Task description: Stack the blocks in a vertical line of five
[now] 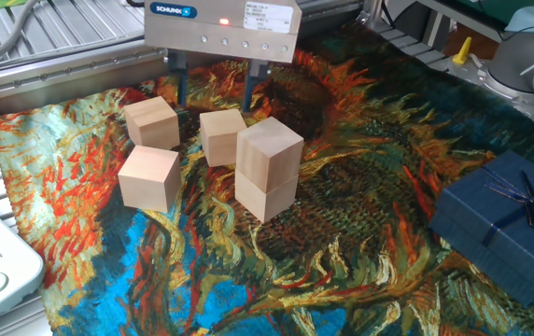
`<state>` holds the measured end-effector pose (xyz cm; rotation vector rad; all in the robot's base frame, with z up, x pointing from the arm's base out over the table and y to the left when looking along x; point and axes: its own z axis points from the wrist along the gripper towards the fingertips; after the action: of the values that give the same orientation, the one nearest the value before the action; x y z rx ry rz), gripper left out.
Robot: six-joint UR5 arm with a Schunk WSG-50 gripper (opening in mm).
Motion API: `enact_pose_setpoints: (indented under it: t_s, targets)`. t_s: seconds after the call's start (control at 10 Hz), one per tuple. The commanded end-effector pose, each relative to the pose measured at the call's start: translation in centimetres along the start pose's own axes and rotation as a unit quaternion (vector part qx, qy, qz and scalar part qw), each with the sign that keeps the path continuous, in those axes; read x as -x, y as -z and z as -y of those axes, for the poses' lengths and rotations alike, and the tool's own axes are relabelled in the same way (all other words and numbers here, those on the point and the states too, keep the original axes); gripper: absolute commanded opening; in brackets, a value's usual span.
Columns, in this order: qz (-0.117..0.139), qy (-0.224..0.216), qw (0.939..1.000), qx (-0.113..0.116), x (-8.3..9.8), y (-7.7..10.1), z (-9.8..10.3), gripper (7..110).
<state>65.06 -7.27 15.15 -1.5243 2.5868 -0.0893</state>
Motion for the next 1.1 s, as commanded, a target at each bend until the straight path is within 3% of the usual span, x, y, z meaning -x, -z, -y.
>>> enact_pose_setpoints:
  t_s: [0.0, 0.2, 0.6, 0.8, 1.0]
  targets:
    - [-0.04, 0.03, 0.9986, -0.015, -4.7, 1.8, 2.6, 66]
    - [-0.015, 0.041, 0.999, 0.005, -7.3, 1.5, 3.3, 66]
    - [0.051, 0.035, 0.997, 0.047, -8.8, -4.6, 1.1, 66]
    - [0.051, 0.029, 0.9964, 0.061, -8.7, -7.1, -0.9, 66]
    - [0.025, 0.024, 0.9986, 0.04, -8.2, -9.2, -1.5, 66]
